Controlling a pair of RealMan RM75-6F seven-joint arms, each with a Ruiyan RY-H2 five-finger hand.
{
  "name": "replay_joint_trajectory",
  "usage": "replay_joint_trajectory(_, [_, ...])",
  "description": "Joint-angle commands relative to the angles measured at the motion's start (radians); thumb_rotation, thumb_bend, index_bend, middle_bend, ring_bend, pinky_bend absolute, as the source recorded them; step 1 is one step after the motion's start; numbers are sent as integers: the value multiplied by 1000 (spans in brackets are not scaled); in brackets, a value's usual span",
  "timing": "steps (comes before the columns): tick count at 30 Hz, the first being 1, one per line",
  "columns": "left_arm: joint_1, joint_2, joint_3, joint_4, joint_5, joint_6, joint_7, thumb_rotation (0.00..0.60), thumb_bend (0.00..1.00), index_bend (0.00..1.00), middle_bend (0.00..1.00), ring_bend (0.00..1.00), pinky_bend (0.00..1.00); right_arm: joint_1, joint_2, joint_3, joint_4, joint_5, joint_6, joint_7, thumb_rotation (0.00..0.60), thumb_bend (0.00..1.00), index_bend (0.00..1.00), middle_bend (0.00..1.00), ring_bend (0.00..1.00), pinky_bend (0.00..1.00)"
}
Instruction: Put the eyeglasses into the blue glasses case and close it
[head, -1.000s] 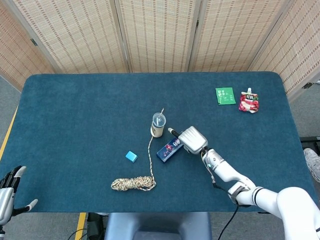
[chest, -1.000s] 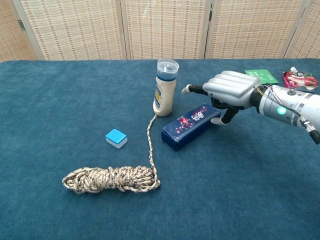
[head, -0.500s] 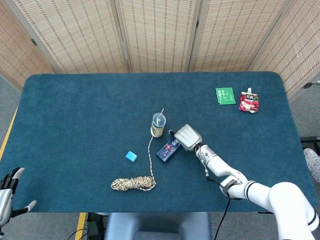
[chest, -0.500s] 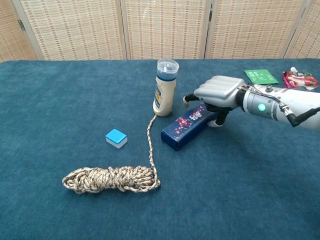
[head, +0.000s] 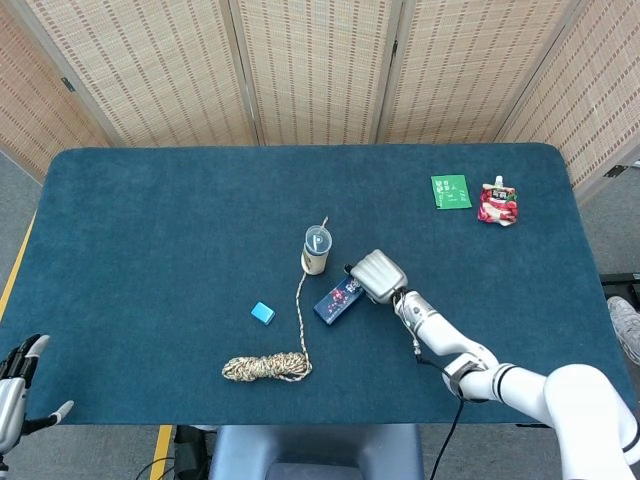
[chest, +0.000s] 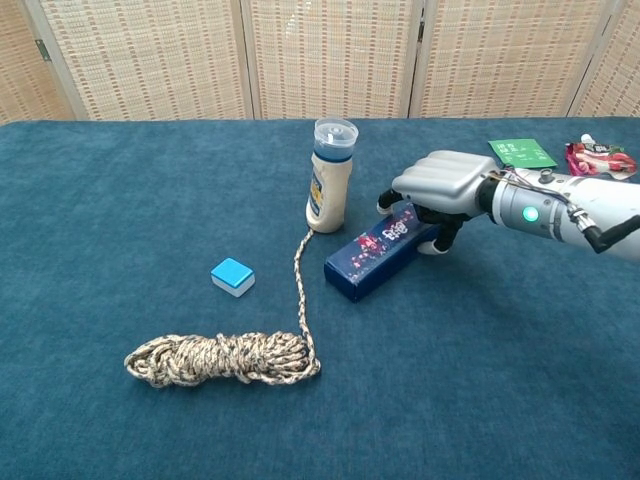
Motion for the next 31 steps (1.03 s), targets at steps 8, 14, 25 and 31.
replay_joint_trajectory(8, [-16,-11,-13,9,20,5,-11,600,195,69,92,121,232,-132,144,-6,-228,53,179,-58,600,36,0,940,1000,1000])
replay_joint_trajectory(14, [-27,-24,-27,19,22,8,-8,600,195,69,92,121,232,-300,280,-47,-397,41,418,-104,600,131,54,761,839,933])
replay_joint_trajectory(25, [-62,-69,-52,20,33,4,33,600,195,69,92,122,232,-605,471,-133,-565,10,760,-12,600,255,88,387,409,657])
replay_joint_trajectory(31, [-74,-98,-63,15,43,15,56,600,195,69,92,121,232,-695,515,-150,-583,-37,858,31,600,255,120,389,408,653])
